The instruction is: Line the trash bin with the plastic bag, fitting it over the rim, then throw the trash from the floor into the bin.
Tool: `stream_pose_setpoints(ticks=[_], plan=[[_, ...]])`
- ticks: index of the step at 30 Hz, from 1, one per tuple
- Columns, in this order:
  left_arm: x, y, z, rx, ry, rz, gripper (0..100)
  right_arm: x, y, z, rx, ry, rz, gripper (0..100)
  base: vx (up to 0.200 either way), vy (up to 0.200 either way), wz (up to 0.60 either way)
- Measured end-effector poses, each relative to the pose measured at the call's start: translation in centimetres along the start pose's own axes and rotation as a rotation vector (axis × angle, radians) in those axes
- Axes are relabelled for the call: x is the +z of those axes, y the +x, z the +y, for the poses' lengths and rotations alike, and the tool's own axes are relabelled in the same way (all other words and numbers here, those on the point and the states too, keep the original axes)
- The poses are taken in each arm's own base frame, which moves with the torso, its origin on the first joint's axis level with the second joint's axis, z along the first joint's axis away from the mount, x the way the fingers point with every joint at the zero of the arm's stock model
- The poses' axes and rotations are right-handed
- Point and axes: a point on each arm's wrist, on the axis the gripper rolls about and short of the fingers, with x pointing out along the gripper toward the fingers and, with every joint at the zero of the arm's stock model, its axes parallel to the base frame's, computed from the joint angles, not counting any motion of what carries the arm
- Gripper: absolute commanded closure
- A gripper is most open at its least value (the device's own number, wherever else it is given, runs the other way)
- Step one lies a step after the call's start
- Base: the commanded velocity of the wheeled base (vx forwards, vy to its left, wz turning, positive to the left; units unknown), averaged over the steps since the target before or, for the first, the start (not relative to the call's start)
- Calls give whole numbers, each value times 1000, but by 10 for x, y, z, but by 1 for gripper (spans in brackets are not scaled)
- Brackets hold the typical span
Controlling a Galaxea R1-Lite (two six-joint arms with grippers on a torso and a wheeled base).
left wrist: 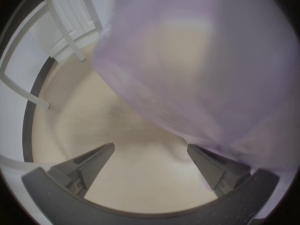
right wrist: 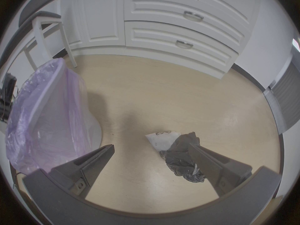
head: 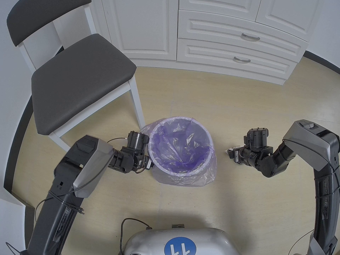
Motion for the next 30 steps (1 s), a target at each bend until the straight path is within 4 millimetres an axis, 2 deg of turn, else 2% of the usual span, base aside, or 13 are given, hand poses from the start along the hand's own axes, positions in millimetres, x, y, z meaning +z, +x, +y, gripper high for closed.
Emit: stream_pose_setpoints(ticks=[7,13,17,21,30], plan=[[-13,18,-11,15,-77,10,0,-1,14,-10,6,47,30,0,0,0,0],[-22,16,-1,29,-121,48,0,-1,15,-12,4,53,29,0,0,0,0],[-34,4,8,34,-133,103,0,1,13,-12,3,54,28,0,0,0,0],[-39,-15,19,43,-158,88,0,4,9,-13,4,52,33,0,0,0,0],[-33,-61,42,65,-242,-68,0,14,-2,-14,6,54,19,0,0,0,0]])
